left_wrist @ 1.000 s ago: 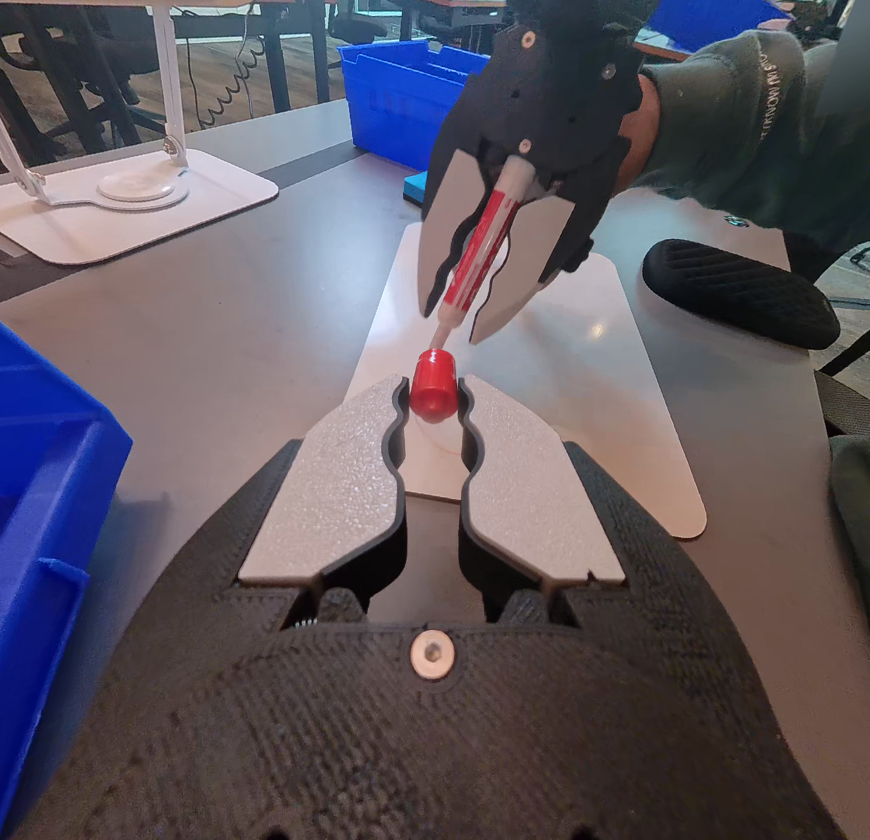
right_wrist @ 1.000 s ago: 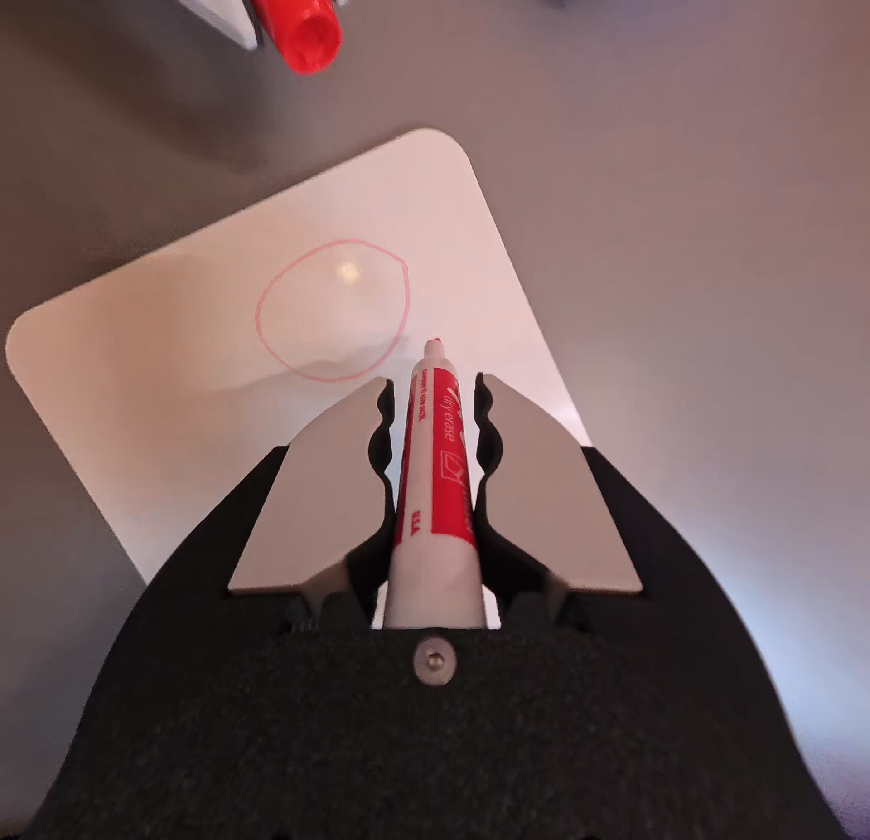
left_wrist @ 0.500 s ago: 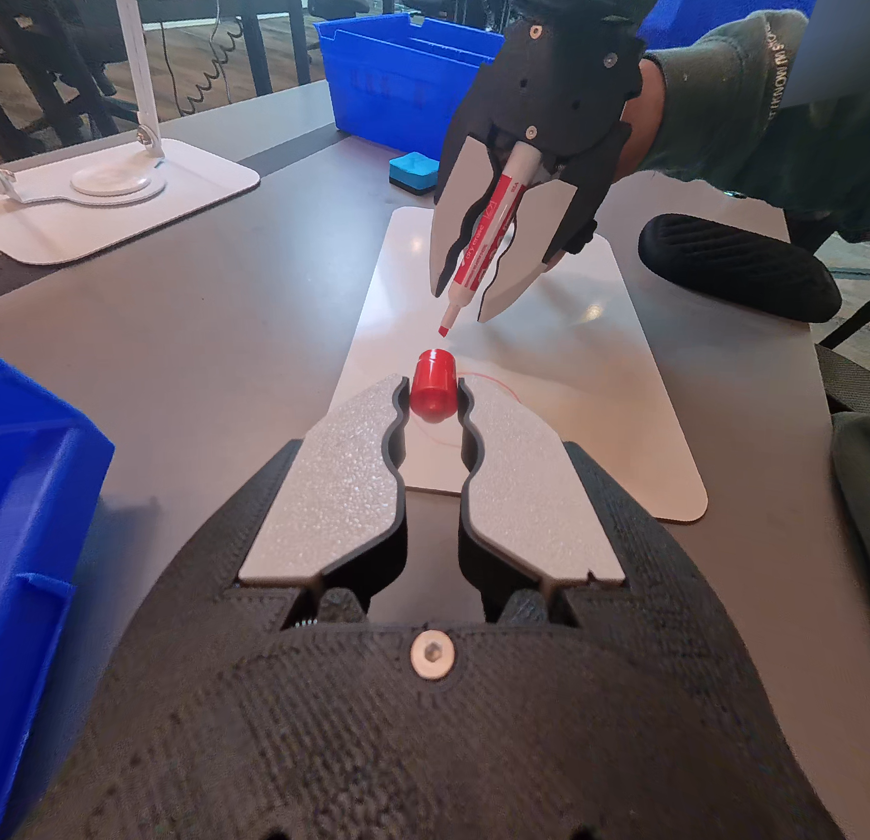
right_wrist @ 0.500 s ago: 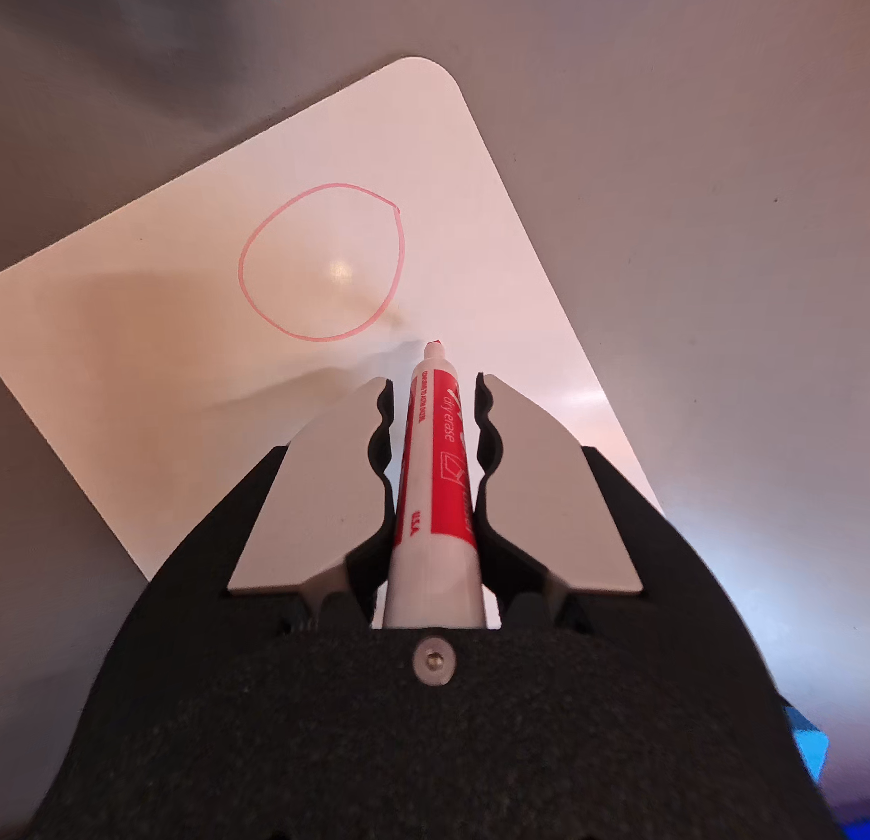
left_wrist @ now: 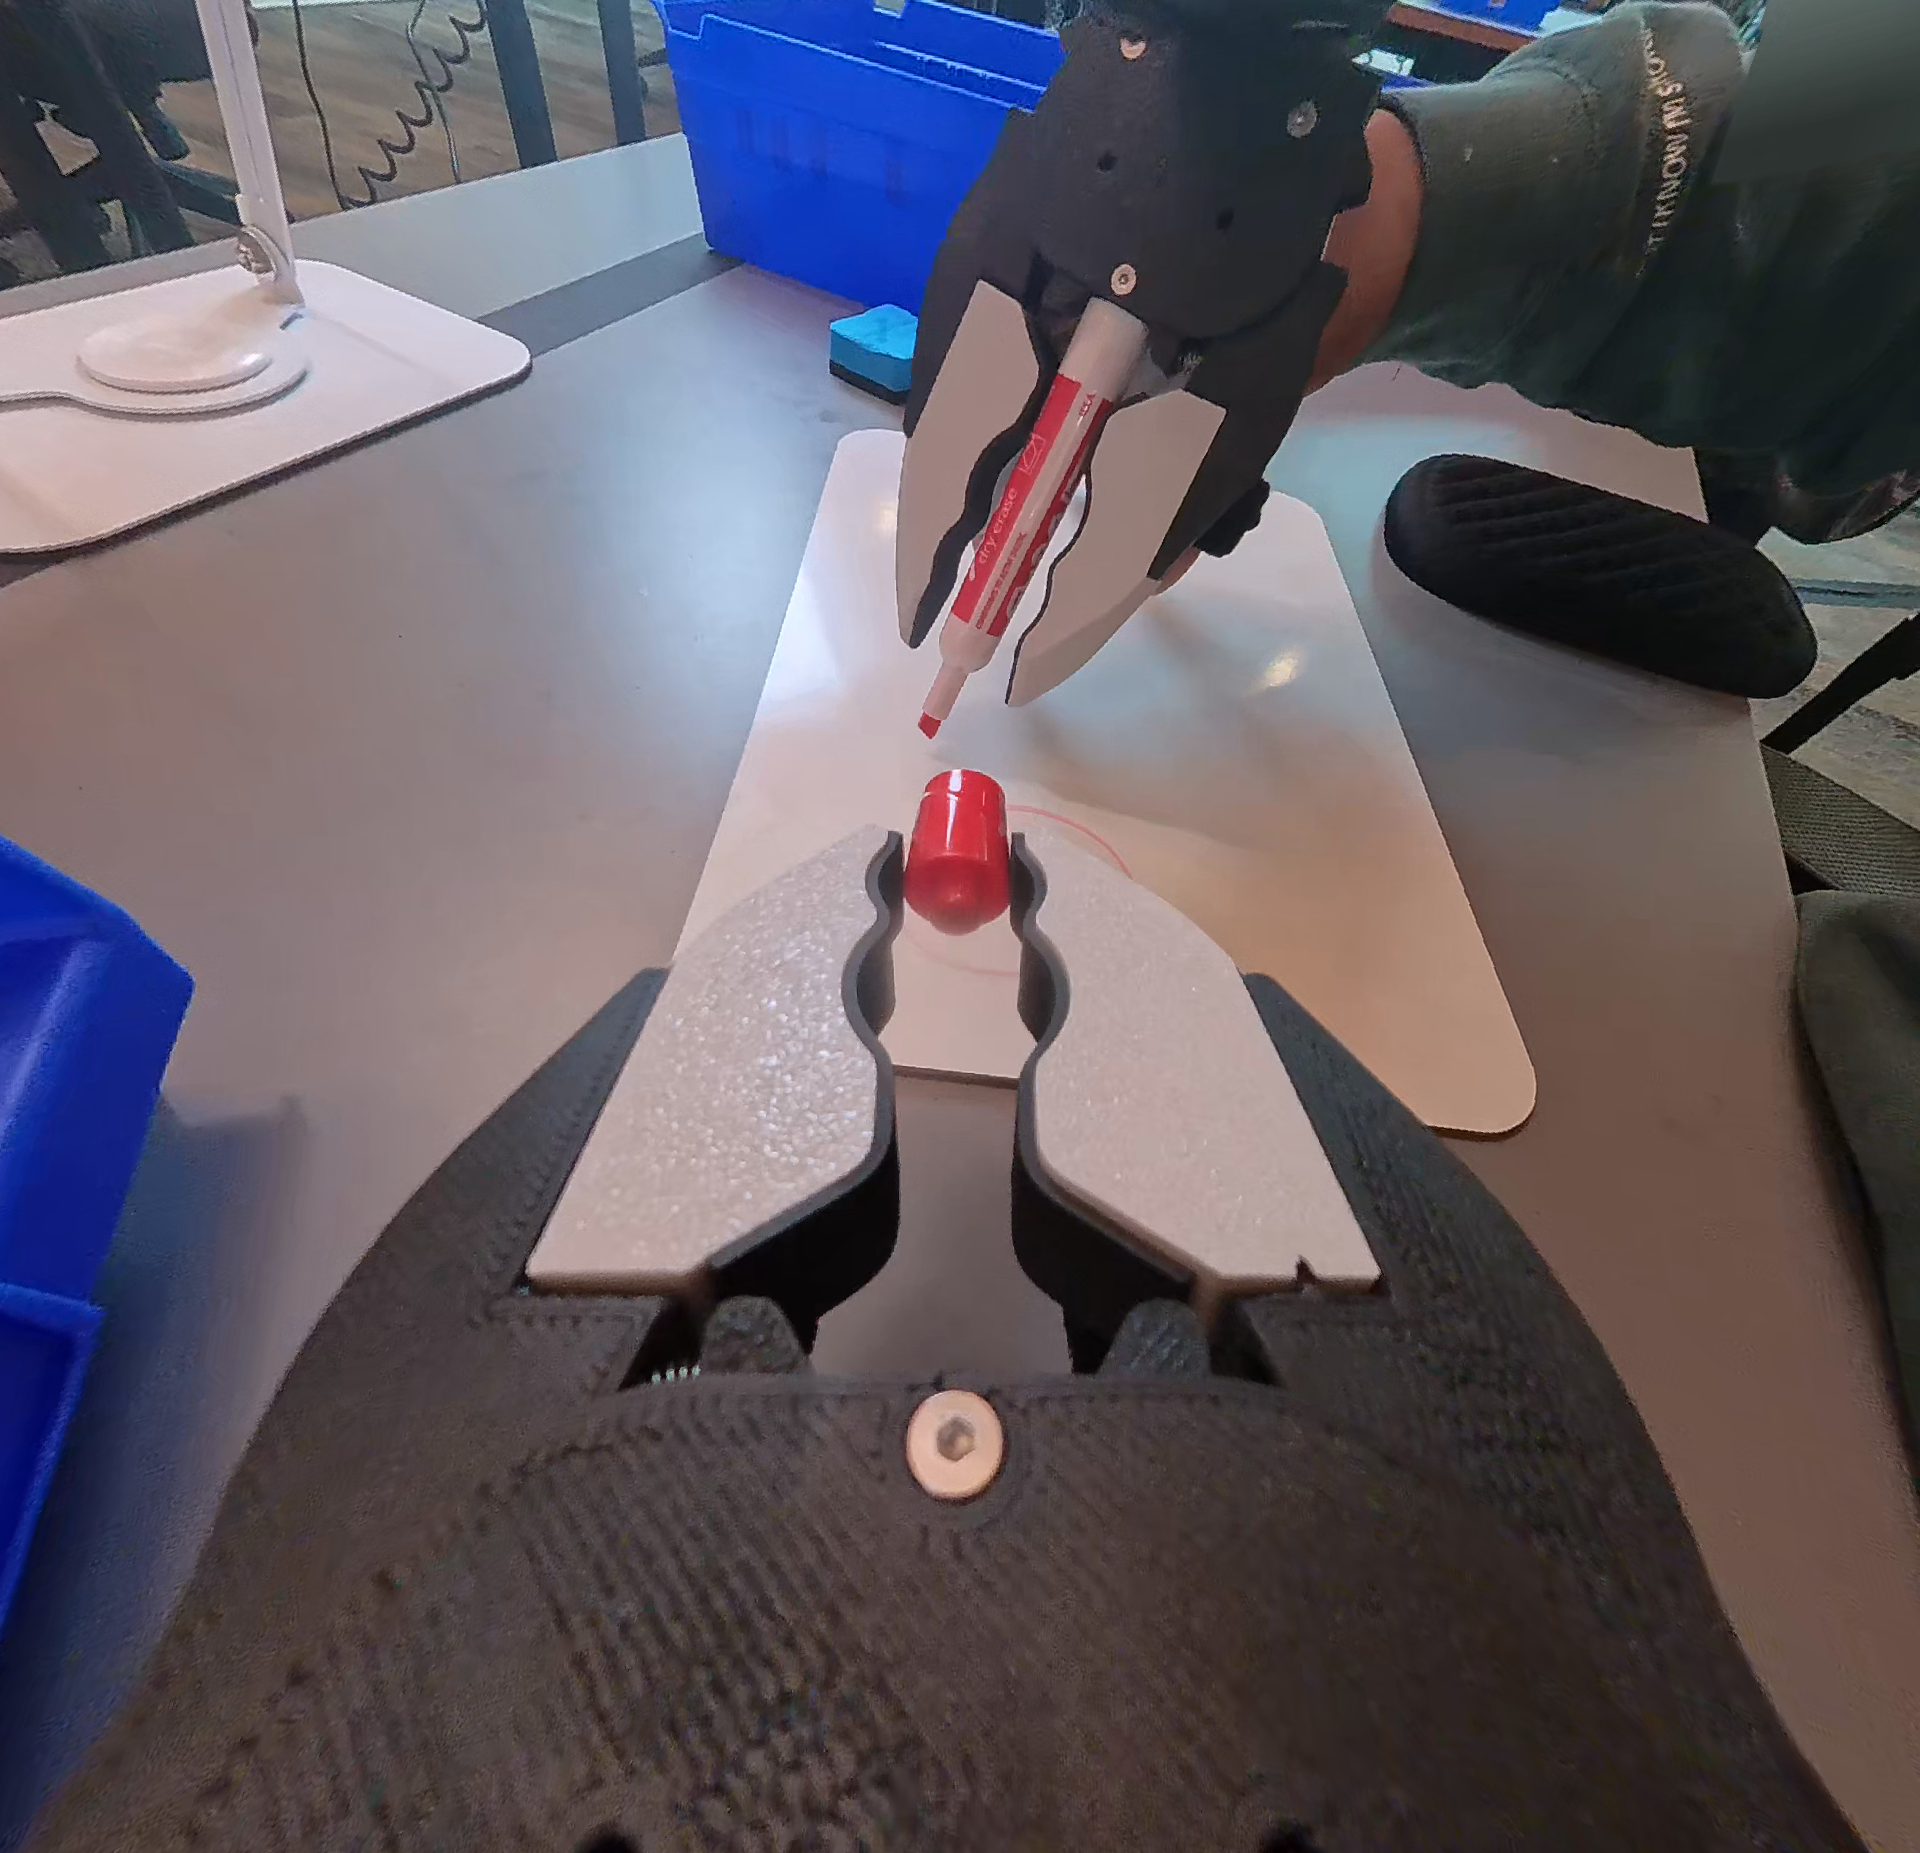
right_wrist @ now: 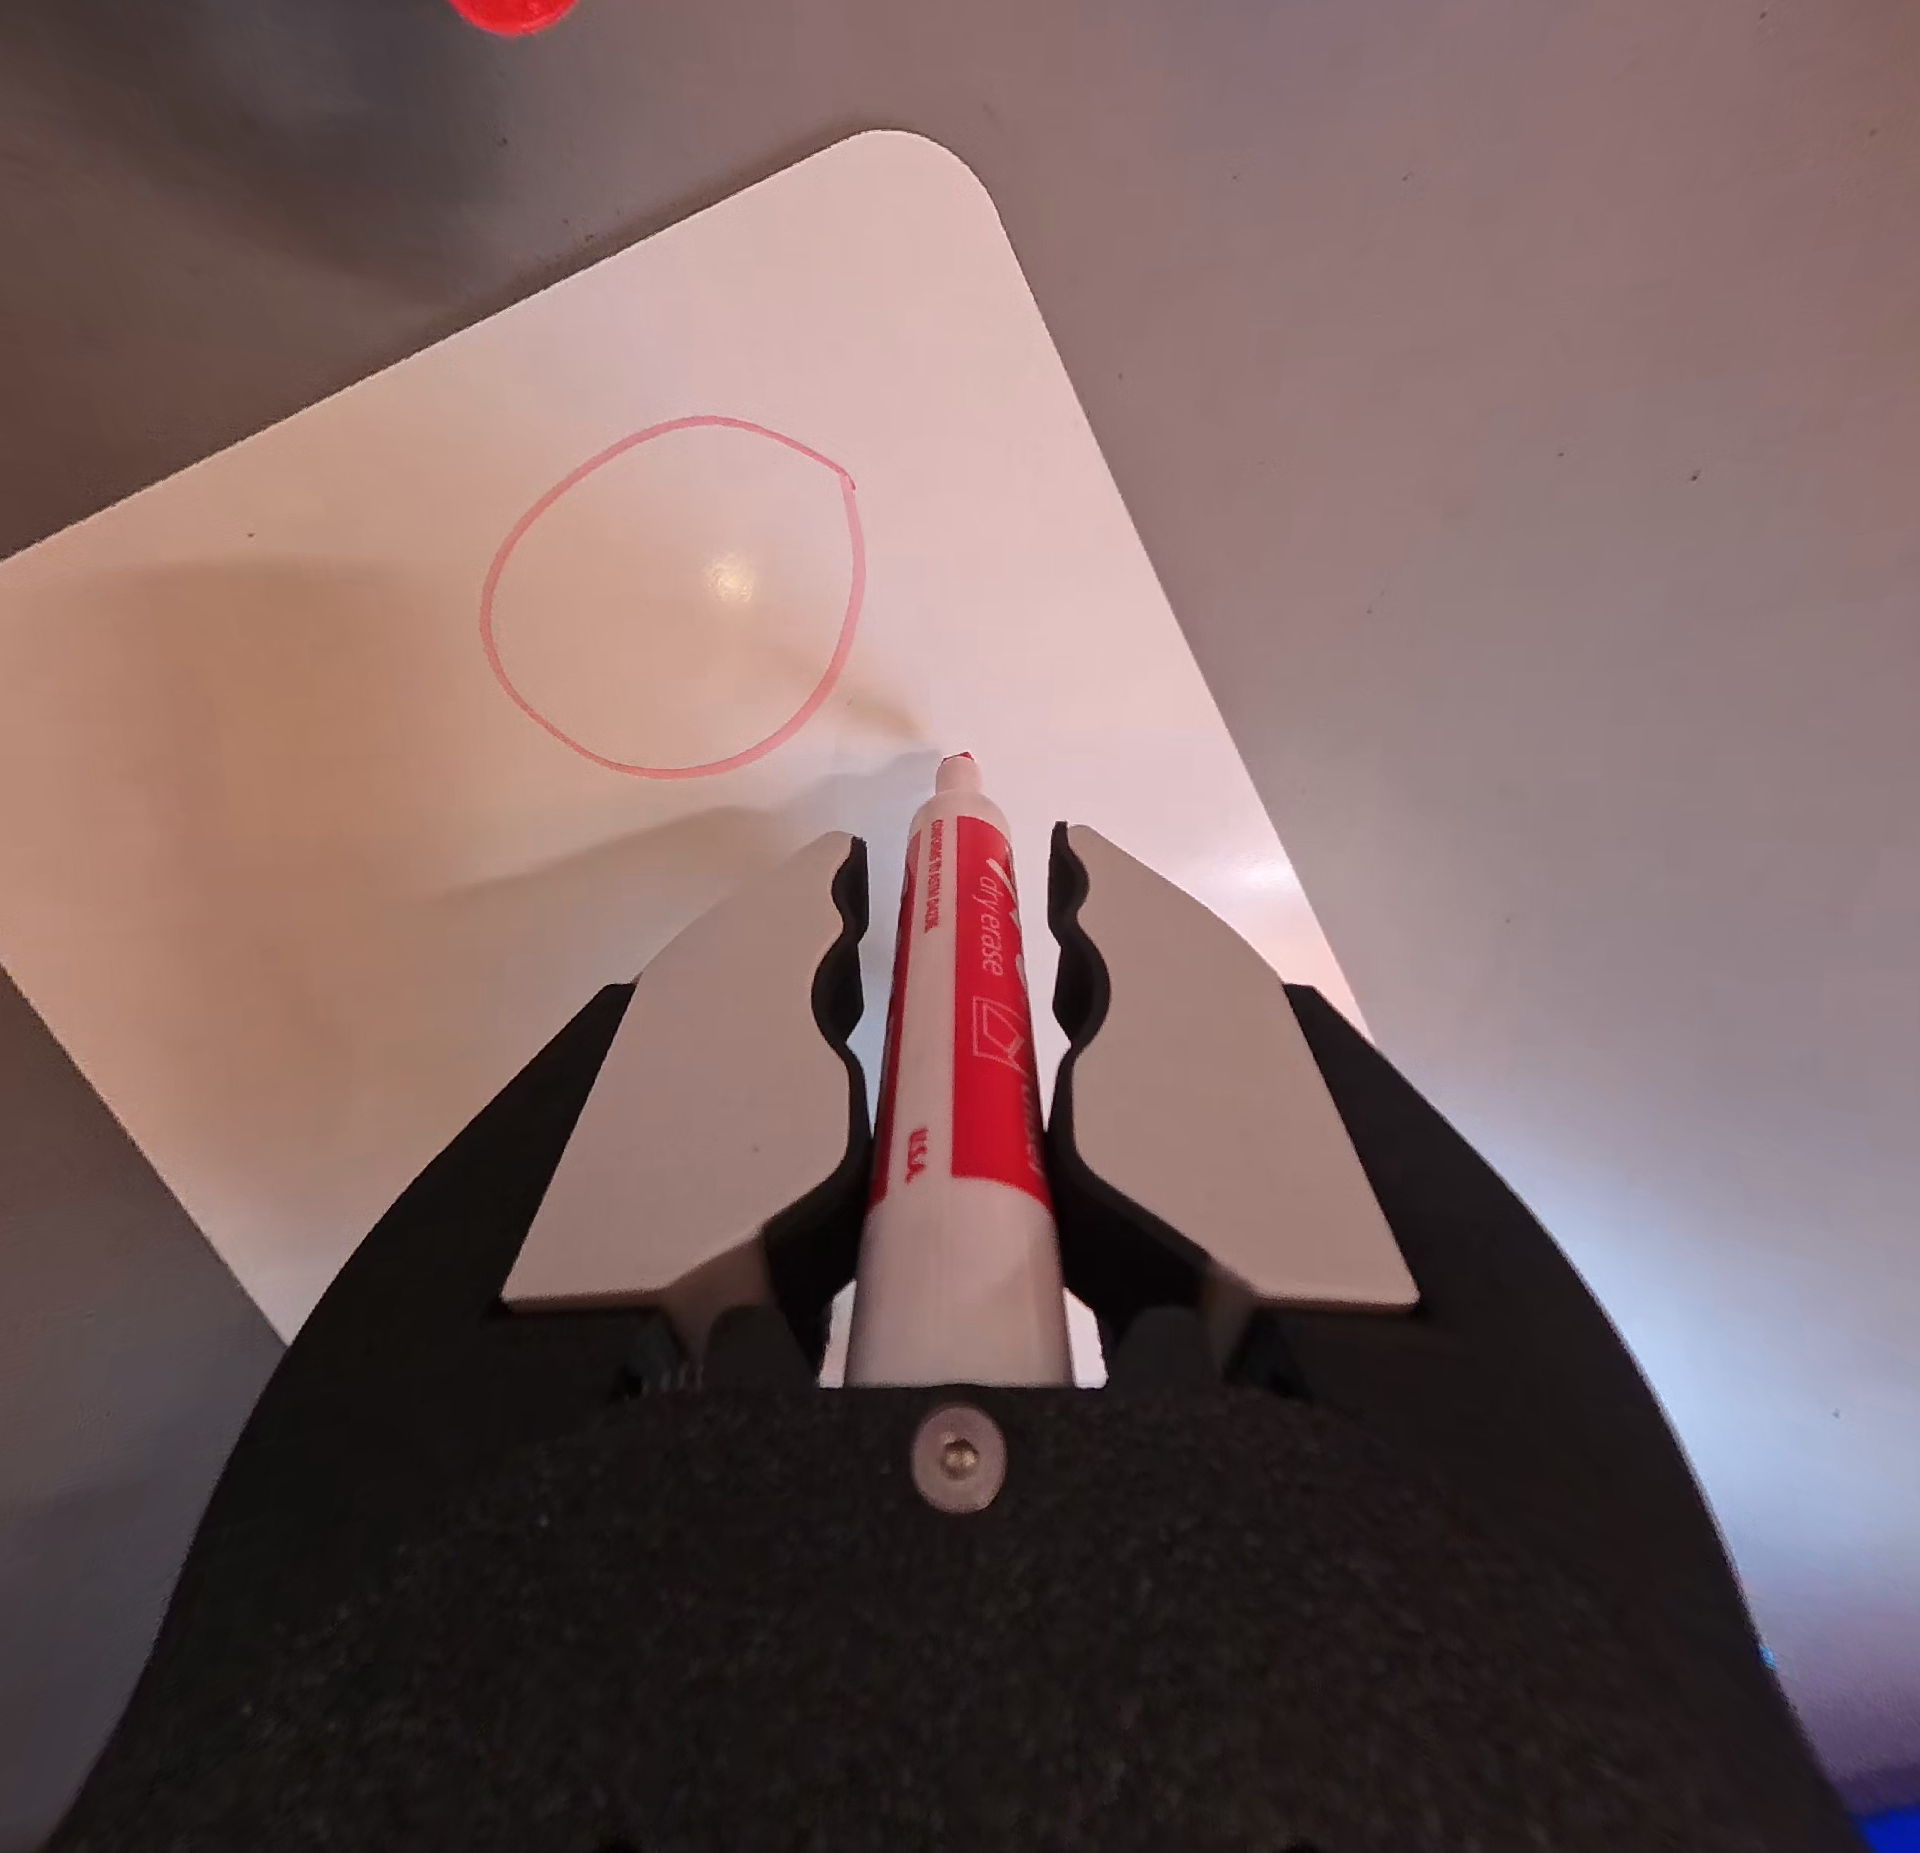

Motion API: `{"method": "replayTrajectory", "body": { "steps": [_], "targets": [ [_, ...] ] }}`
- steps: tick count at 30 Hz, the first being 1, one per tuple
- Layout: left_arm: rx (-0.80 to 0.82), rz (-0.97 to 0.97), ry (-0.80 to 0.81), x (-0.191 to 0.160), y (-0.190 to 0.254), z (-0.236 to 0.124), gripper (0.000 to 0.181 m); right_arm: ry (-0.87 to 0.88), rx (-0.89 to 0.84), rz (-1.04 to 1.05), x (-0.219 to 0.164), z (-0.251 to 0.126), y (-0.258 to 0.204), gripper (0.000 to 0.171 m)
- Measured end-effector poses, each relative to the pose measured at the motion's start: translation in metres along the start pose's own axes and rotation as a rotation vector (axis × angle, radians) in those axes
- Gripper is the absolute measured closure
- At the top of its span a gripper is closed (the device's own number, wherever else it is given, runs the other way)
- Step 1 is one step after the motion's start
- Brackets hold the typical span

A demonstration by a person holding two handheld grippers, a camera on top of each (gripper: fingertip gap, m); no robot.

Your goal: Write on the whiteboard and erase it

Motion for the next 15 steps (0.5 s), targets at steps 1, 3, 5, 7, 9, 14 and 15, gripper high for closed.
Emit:
{"method": "replayTrajectory", "body": {
  "steps": [1,3,5,7,9,14,15],
  "targets": [
    [0.0,0.0,0.001,0.0002,0.0,-0.0002,0.162,-0.001,0.0,-0.002,0.0006,0.0006,0.0005,0.137],
    [0.0,0.0,0.001,0.0004,0.0002,-0.0004,0.162,-0.006,0.0,-0.005,0.0017,0.0023,0.0015,0.137],
    [-0.002,0.0,-0.002,0.0002,0.0005,-0.0001,0.162,-0.012,-0.001,-0.011,0.0026,0.0037,0.0024,0.137],
    [-0.002,0.0,-0.004,-0.0004,0.0006,0.0,0.162,-0.015,-0.002,-0.015,0.0036,0.0041,0.0031,0.137],
    [-0.004,0.0,-0.002,0.0002,0.0009,-0.0002,0.162,-0.017,-0.004,-0.015,0.0042,0.0035,0.0041,0.137],
    [-0.006,0.003,-0.004,0.0,0.0015,0.0,0.162,-0.028,-0.009,-0.016,0.0032,0.0031,0.006,0.137],
    [-0.007,0.002,-0.004,-0.0001,0.0017,0.0001,0.162,-0.029,-0.01,-0.016,0.0029,0.0033,0.0063,0.137]
  ]
}}
Point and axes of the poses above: each gripper's, where its closed fingertips meet, z out along the fingers, x out of its top, y = z × x across the jaws, the point moved 4 cm from there along -z, back along the fingers, and after that the axes turned 5 degrees about z, right-handed, at the moved point
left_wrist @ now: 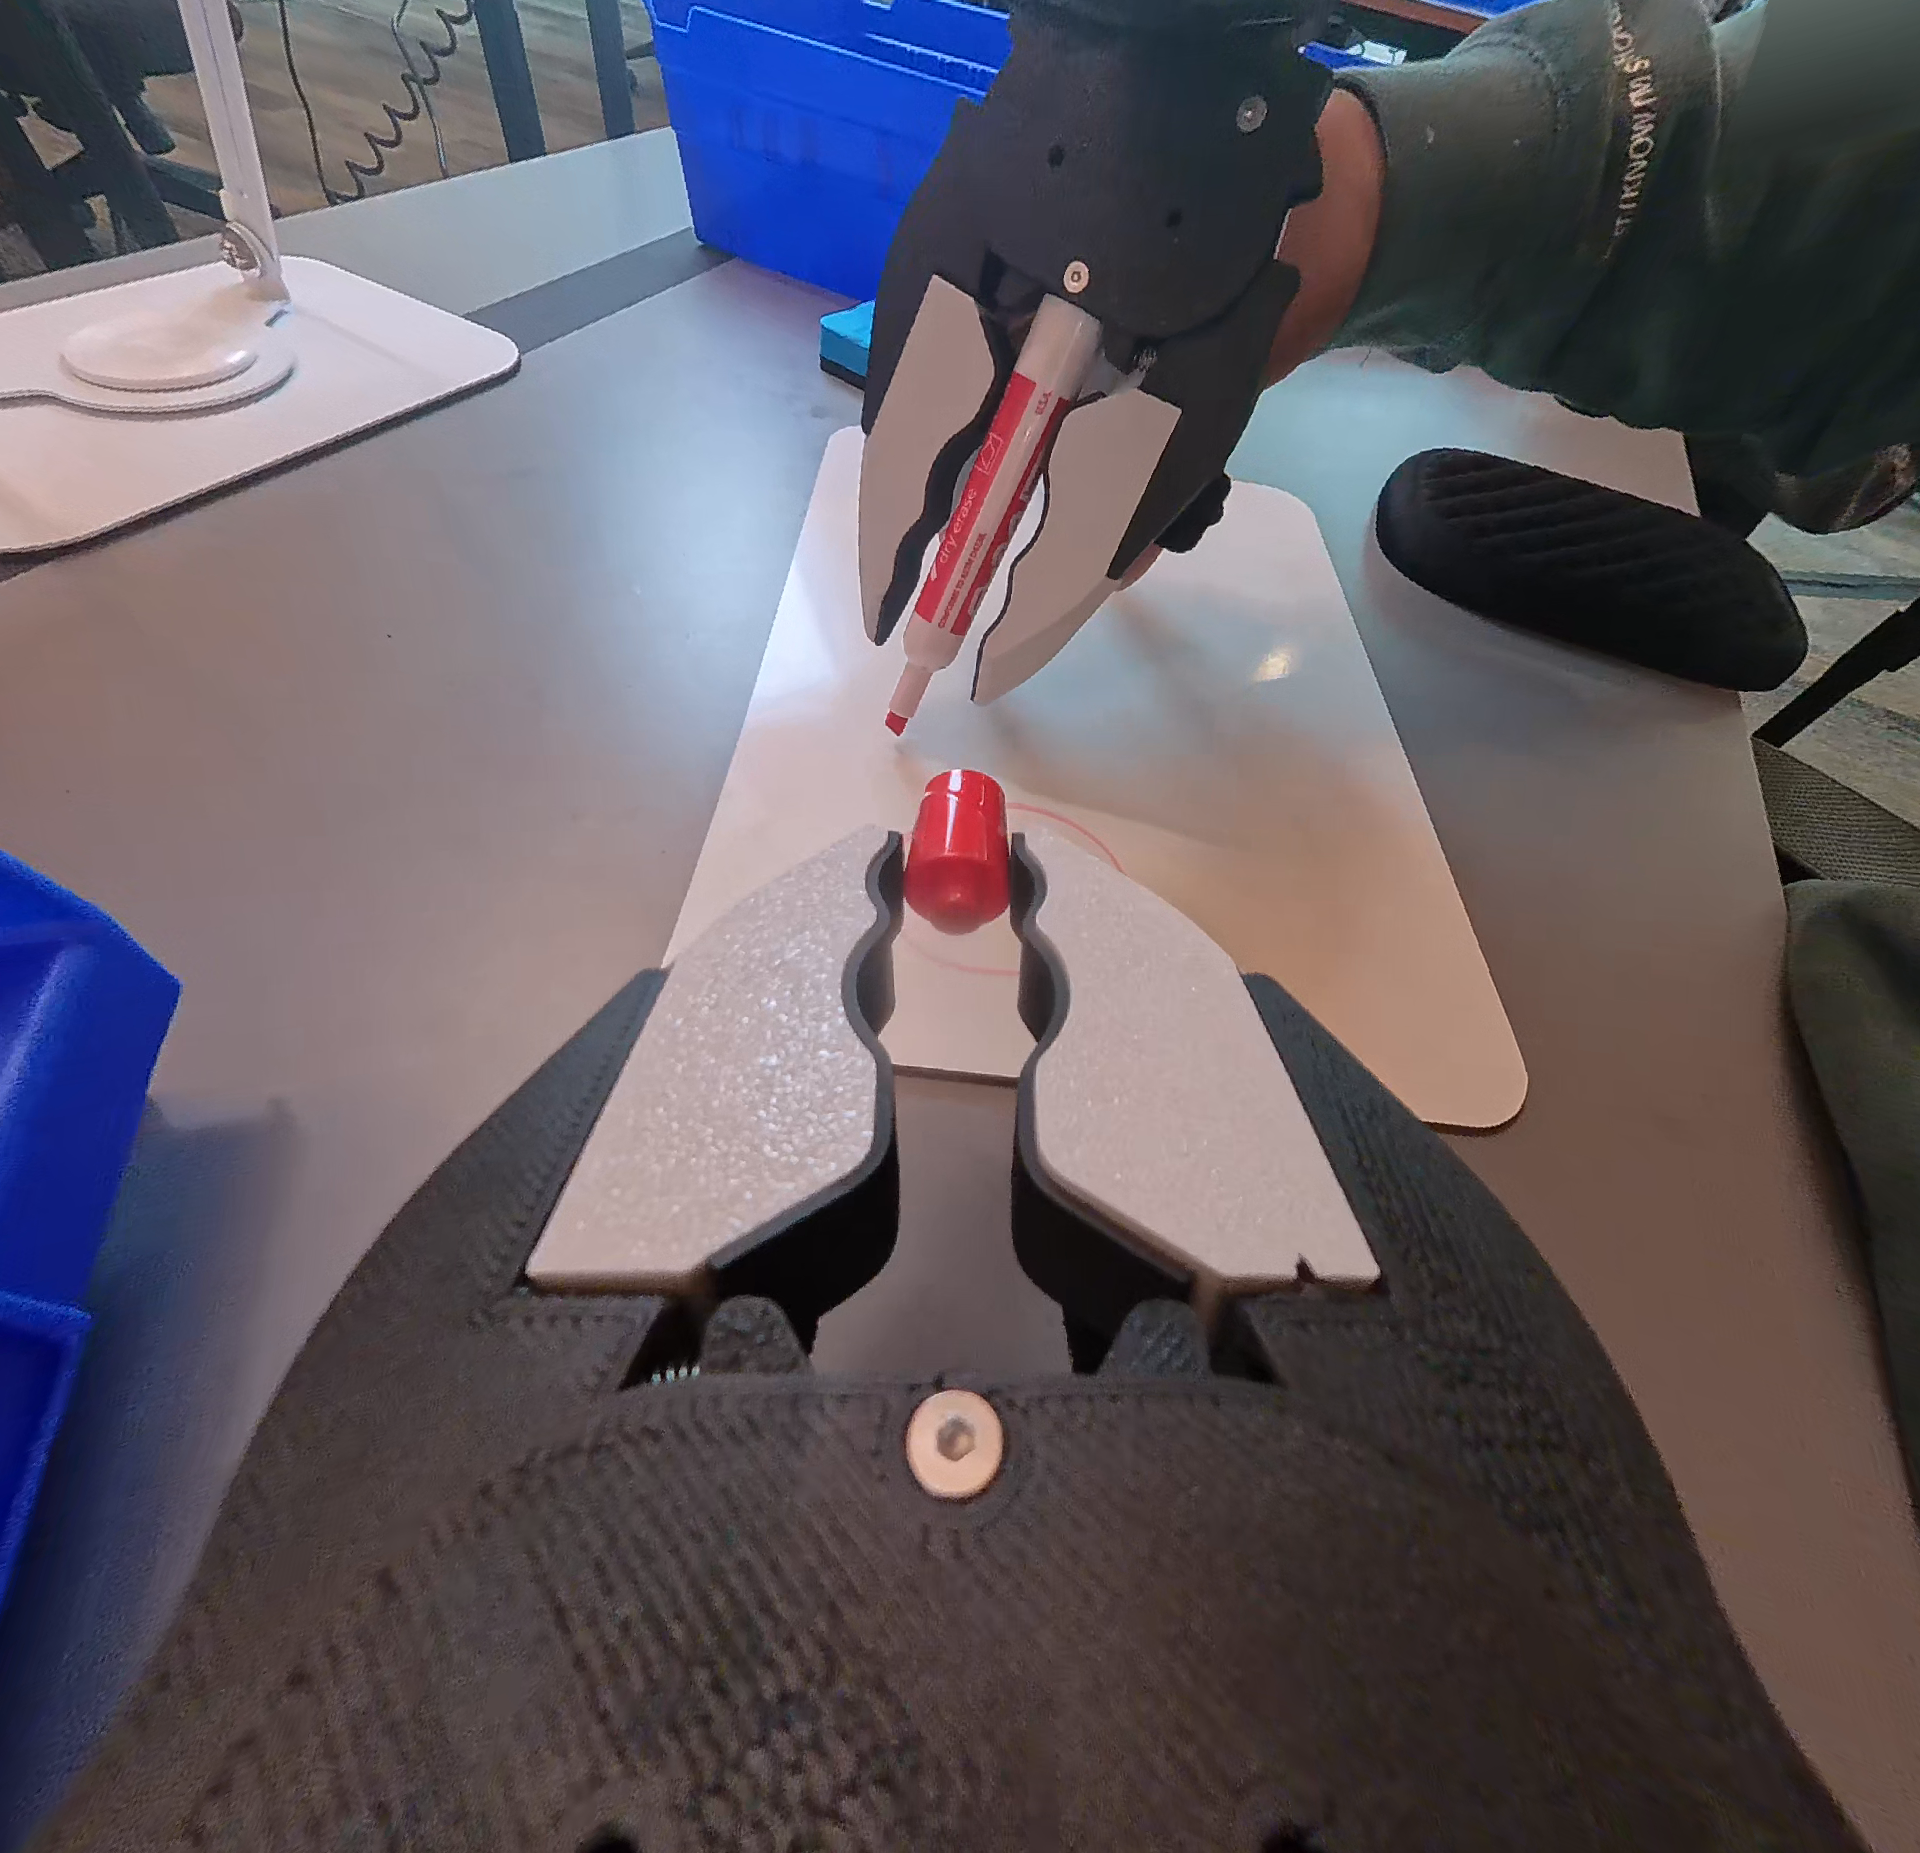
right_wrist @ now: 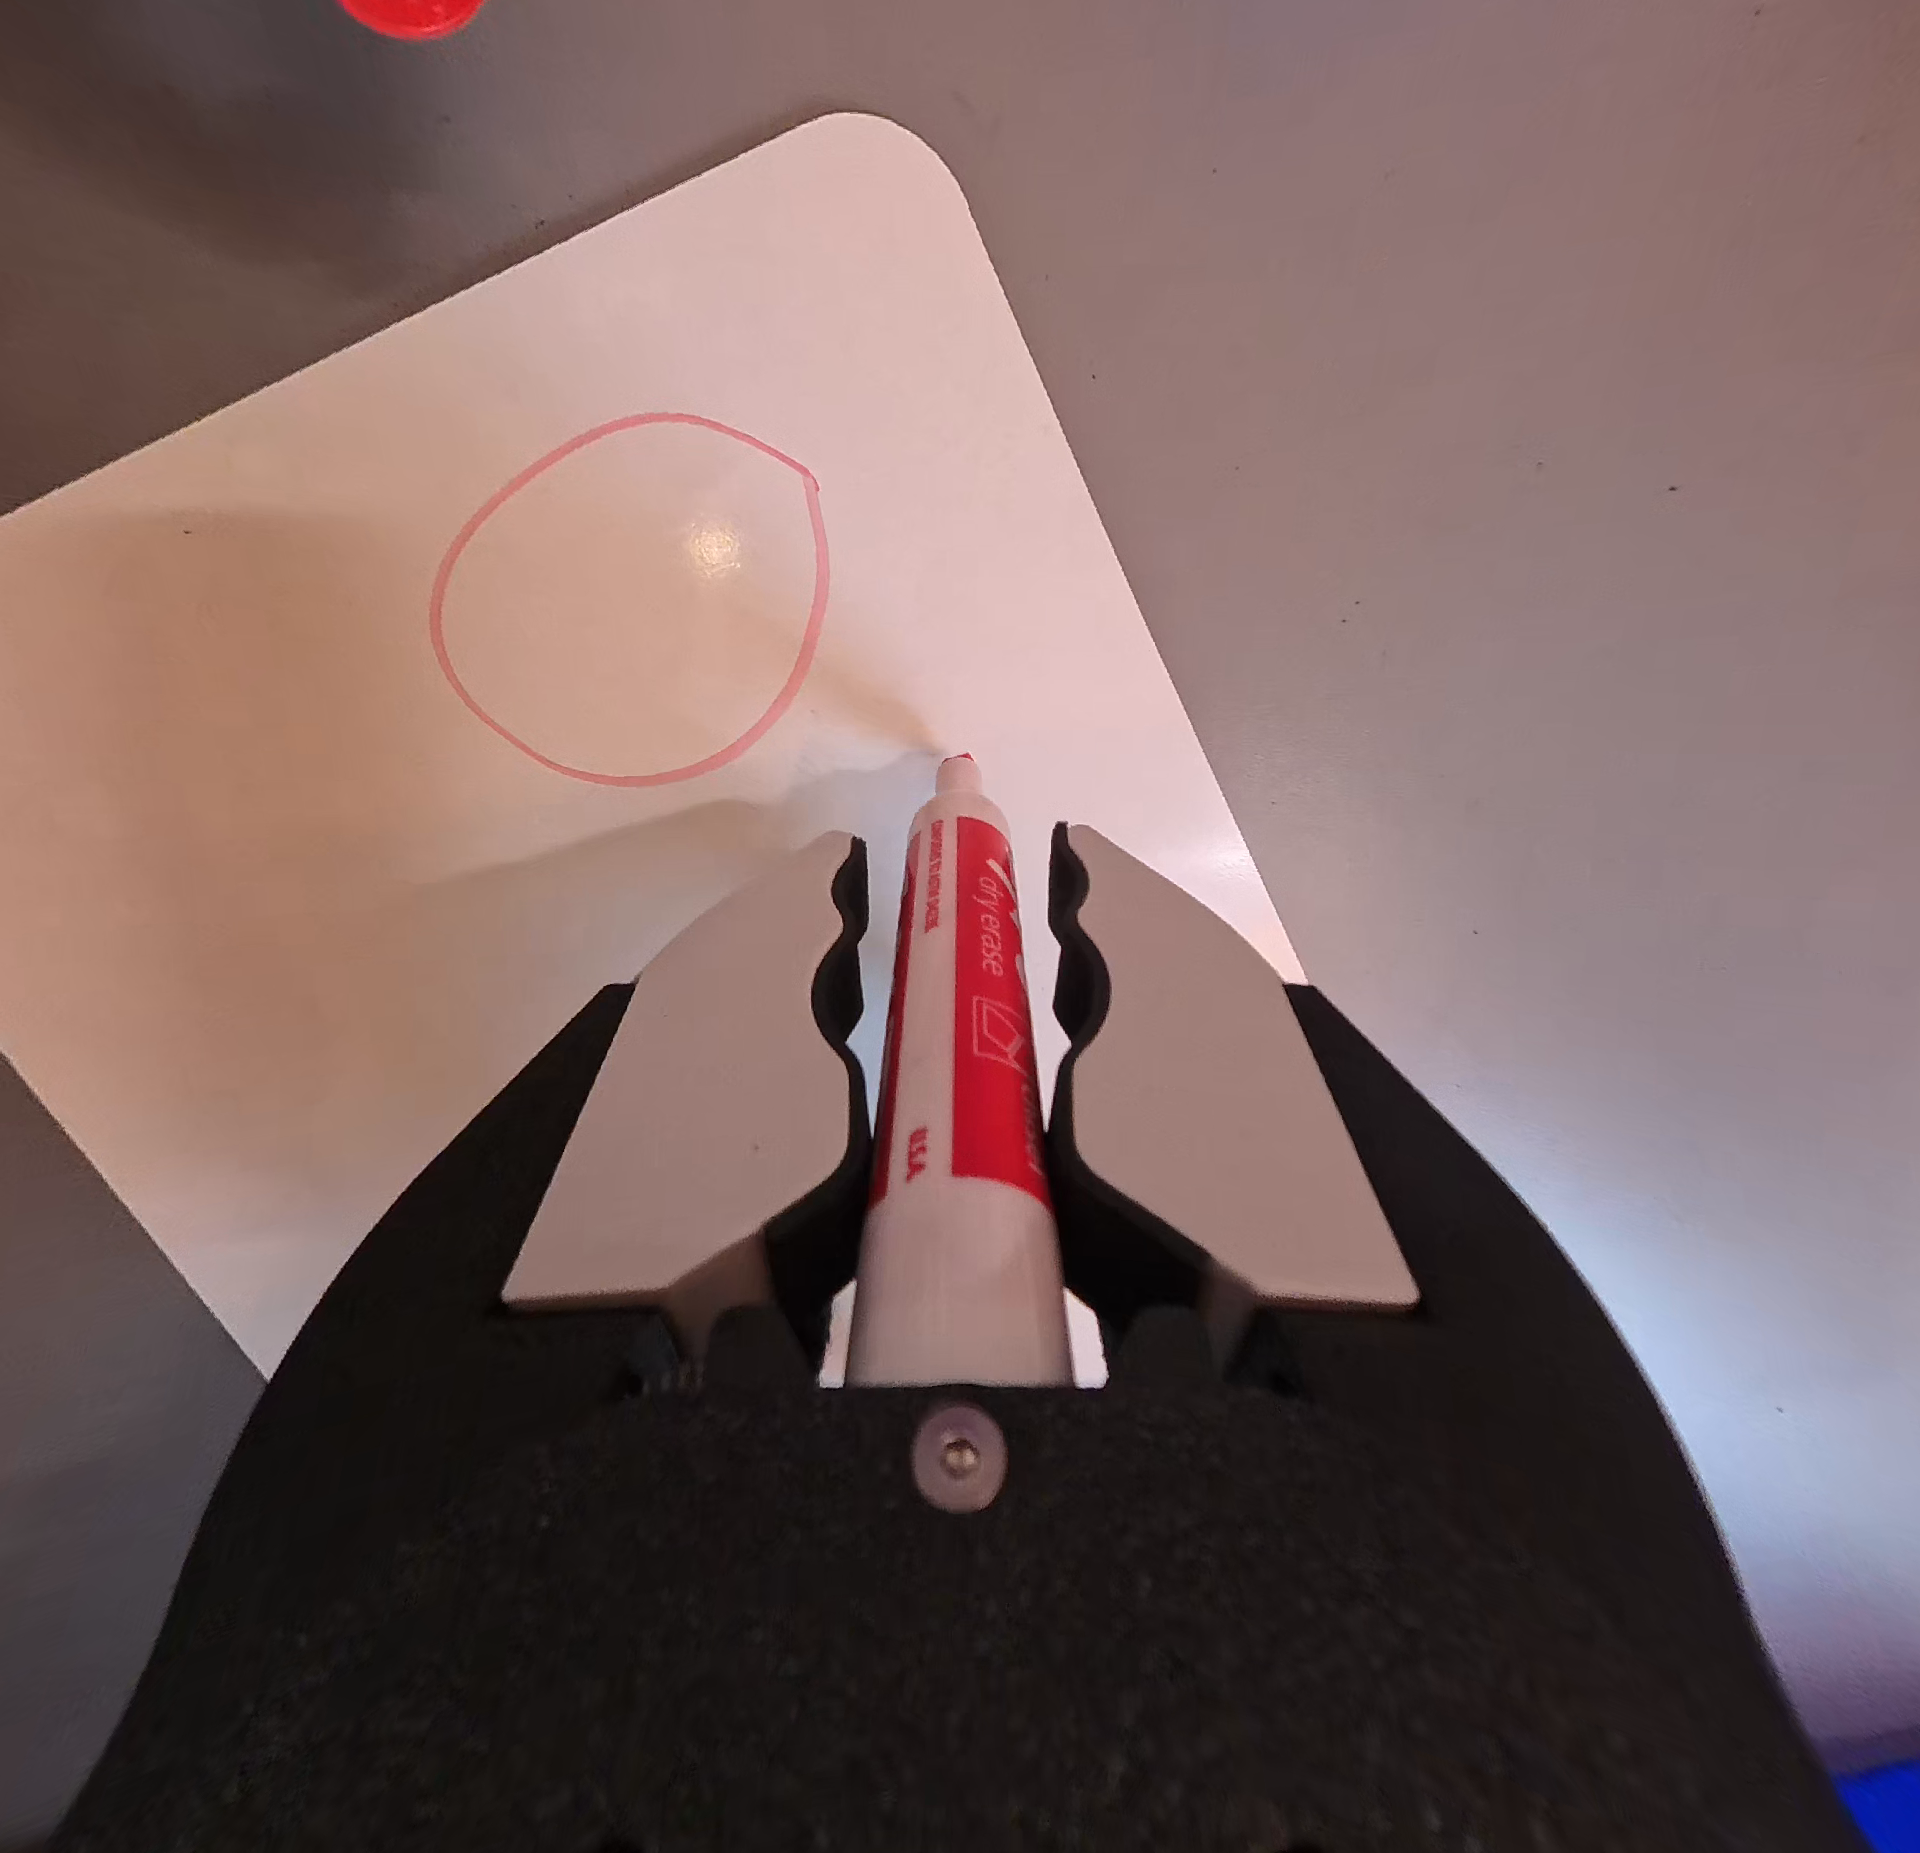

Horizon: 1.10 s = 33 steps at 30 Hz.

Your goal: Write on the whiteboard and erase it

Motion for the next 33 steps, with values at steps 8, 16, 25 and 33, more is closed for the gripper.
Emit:
{"method": "replayTrajectory", "body": {
  "steps": [8,16,25,33],
  "targets": [
    [-0.002,0.001,0.0,0.0,0.001,0.0,0.162,-0.01,-0.001,0.001,0.0,0.001,0.003,0.137],
    [-0.004,0.002,-0.004,0.0,0.001,0.0,0.162,-0.015,0.002,-0.01,0.003,0.003,0.003,0.137],
    [-0.008,0.002,-0.005,0.0,0.002,0.001,0.162,-0.051,0.031,-0.017,-0.003,0.001,-0.006,0.137],
    [-0.012,0.008,-0.009,0.0,0.003,0.002,0.162,-0.113,0.092,-0.048,-0.022,-0.013,-0.048,0.137]
  ]
}}
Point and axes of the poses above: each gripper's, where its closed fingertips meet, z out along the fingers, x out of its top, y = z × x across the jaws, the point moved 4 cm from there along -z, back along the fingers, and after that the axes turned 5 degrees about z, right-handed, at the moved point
